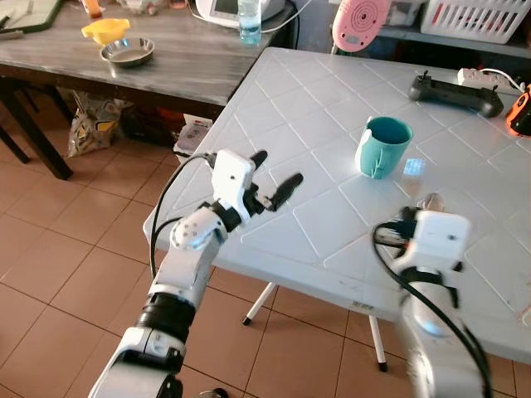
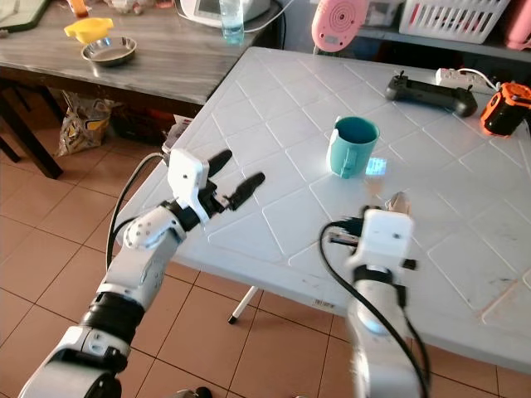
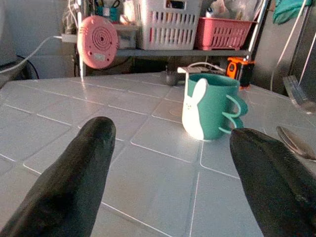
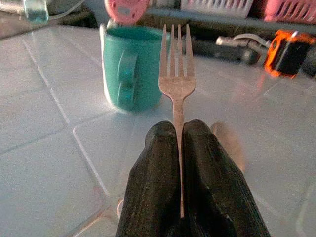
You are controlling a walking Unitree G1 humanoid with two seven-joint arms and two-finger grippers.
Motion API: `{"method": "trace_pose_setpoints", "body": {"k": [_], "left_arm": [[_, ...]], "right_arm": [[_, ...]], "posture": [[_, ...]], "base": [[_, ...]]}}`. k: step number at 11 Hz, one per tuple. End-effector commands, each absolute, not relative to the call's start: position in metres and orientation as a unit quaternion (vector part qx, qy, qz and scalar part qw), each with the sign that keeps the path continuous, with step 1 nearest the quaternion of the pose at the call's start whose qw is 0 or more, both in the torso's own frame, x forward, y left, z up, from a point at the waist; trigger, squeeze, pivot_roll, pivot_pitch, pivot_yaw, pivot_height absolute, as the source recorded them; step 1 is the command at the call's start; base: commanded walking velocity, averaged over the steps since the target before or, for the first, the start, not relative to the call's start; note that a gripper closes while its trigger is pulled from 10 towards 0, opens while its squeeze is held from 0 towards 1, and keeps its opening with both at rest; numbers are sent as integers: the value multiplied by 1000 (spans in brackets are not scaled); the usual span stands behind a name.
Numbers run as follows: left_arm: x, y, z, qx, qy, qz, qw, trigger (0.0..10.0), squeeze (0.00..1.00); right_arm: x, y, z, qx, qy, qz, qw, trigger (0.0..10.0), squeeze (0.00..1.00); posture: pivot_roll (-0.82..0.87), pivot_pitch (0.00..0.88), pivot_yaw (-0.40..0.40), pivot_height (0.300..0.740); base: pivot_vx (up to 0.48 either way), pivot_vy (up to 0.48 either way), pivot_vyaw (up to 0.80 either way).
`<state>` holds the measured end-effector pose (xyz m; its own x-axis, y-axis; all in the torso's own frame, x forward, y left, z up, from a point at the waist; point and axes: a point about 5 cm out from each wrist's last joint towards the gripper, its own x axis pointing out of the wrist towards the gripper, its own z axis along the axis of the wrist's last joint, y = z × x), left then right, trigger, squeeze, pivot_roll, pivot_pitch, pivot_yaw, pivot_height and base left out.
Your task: Setting the table
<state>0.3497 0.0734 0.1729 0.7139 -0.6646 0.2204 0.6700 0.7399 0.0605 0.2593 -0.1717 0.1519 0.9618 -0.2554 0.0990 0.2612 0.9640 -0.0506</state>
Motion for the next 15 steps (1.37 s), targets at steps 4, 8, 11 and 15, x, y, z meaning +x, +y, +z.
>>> {"method": "trace_pose_setpoints", "body": {"k": [4, 8, 11, 15], "left_arm": [[356, 77, 168, -11, -101, -322, 941, 10000, 1000], [357, 101, 159, 11, -98, -232, 968, 10000, 1000], [357, 115, 156, 18, -90, -172, 981, 10000, 1000], [360, 116, 155, 5, -69, -145, 987, 10000, 0]], "right_arm": [[244, -179, 170, -61, -89, -149, 983, 10000, 0], [238, -177, 180, -86, -112, -151, 978, 10000, 0], [235, -180, 188, -96, -122, -161, 975, 10000, 0], [233, -182, 187, -99, -118, -167, 974, 10000, 0]], "posture": [[-25, 70, 42, 740], [-25, 82, 60, 740], [-16, 84, 71, 740], [-12, 85, 67, 740]], "base": [[0, 0, 0], [0, 0, 0], [0, 0, 0], [0, 0, 0]]}}
